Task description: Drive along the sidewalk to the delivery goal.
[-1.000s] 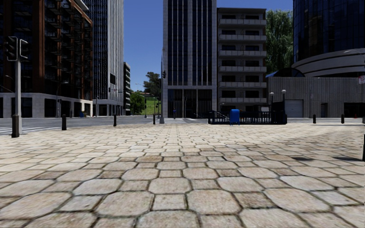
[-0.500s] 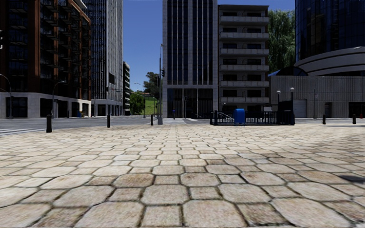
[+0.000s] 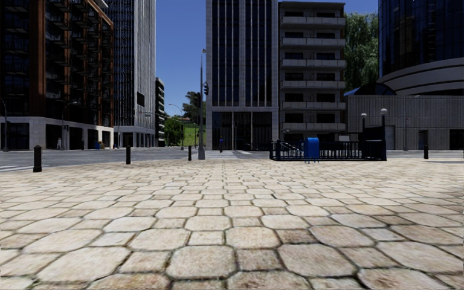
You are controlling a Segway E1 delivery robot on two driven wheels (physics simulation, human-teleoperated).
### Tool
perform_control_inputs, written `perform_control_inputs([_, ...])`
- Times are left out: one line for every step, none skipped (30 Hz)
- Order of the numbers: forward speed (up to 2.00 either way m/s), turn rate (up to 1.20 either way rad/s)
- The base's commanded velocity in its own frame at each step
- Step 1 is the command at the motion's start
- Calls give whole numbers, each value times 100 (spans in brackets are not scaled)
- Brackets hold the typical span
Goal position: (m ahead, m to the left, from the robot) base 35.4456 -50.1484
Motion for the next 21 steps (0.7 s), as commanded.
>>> perform_control_inputs([200, 6])
perform_control_inputs([200, 9])
perform_control_inputs([200, 11])
perform_control_inputs([200, 14])
perform_control_inputs([200, 14])
perform_control_inputs([200, 15])
perform_control_inputs([200, 15])
perform_control_inputs([200, 15])
perform_control_inputs([200, 15])
perform_control_inputs([200, 15])
perform_control_inputs([200, 15])
perform_control_inputs([200, 15])
perform_control_inputs([200, 15])
perform_control_inputs([200, 15])
perform_control_inputs([200, 5])
perform_control_inputs([200, 0])
perform_control_inputs([200, 0])
perform_control_inputs([200, 0])
perform_control_inputs([200, 0])
perform_control_inputs([200, 0])
perform_control_inputs([200, 0])
